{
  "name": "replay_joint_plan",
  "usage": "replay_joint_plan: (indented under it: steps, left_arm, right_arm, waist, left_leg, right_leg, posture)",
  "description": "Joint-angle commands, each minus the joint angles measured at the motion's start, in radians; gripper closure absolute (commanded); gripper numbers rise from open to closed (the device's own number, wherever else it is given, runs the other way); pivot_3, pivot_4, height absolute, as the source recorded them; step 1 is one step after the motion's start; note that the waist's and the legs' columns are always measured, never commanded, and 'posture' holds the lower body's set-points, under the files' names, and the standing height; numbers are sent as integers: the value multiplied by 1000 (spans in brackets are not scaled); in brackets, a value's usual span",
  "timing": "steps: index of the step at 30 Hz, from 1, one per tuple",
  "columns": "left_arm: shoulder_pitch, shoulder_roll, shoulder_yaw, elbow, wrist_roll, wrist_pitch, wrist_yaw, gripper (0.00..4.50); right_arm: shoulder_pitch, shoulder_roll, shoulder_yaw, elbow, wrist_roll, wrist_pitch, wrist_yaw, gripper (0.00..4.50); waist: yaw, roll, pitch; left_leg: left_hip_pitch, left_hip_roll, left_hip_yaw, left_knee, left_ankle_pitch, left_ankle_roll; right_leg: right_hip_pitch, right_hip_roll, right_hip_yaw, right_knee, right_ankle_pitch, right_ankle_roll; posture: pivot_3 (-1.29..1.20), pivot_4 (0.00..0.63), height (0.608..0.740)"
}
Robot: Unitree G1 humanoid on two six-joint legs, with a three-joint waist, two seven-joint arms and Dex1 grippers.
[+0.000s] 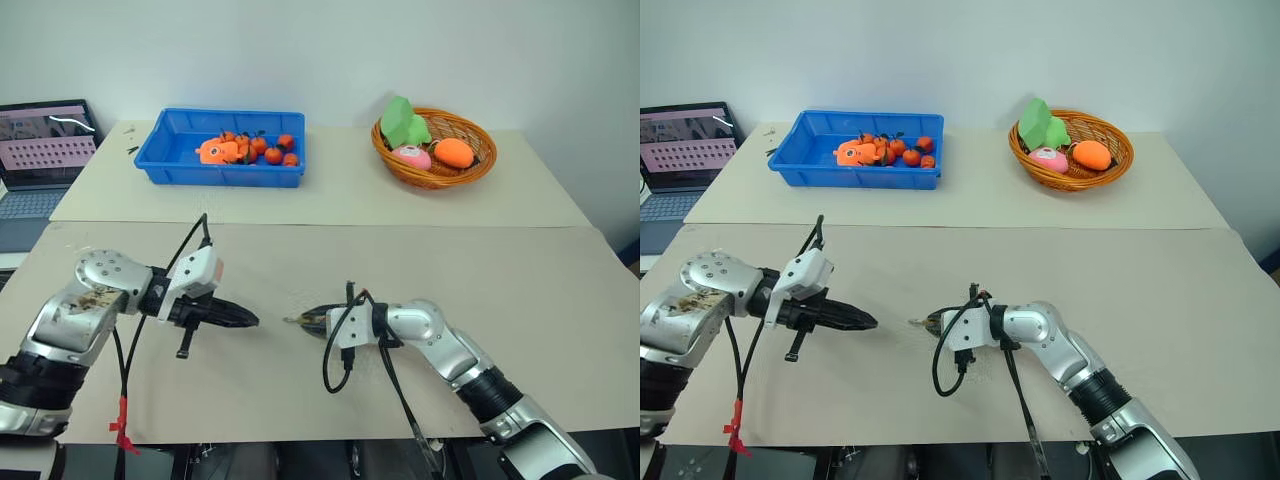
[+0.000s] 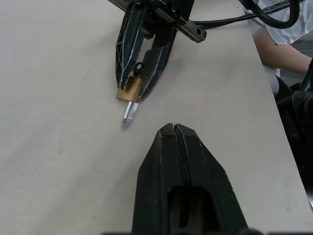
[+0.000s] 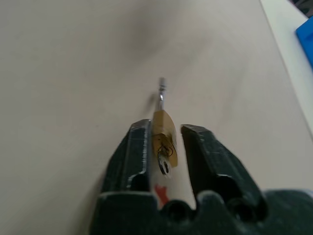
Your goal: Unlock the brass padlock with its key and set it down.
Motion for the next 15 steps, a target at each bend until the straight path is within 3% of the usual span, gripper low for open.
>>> replay_joint_plan:
  steps: [1, 3, 4, 15]
  left_arm:
    - [-14, -1, 9, -9, -1, -15, -1, 4500]
    - [-17, -3, 8, -8, -1, -15, -1, 4500]
    - [-18, -4, 7, -6, -1, -15, -1, 4500]
    - [-5, -12, 12, -16, -7, -15, 7, 4500]
  right_arm:
    - [10, 1, -27, -68, 34, 54, 16, 1714]
    - [13, 0, -28, -85, 45, 78, 28, 1223]
    - [15, 1, -31, -93, 54, 89, 30, 761]
    - [133, -91, -194, -297, 261, 415, 93, 761]
  waist:
    - [0, 0, 0]
    - [0, 0, 0]
    - [0, 0, 0]
    - [11, 0, 0]
  left_leg:
    - [0, 0, 0, 0, 0, 0]
    - [0, 0, 0, 0, 0, 0]
    - [0, 0, 0, 0, 0, 0]
    - [0, 0, 0, 0, 0, 0]
  right_leg:
    - [0, 0, 0, 0, 0, 0]
    - [0, 0, 0, 0, 0, 0]
    - [0, 0, 0, 0, 0, 0]
    - [0, 0, 0, 0, 0, 0]
  posture:
    - [0, 150, 740]
    - [0, 150, 740]
    - [0, 150, 740]
    - [0, 150, 740]
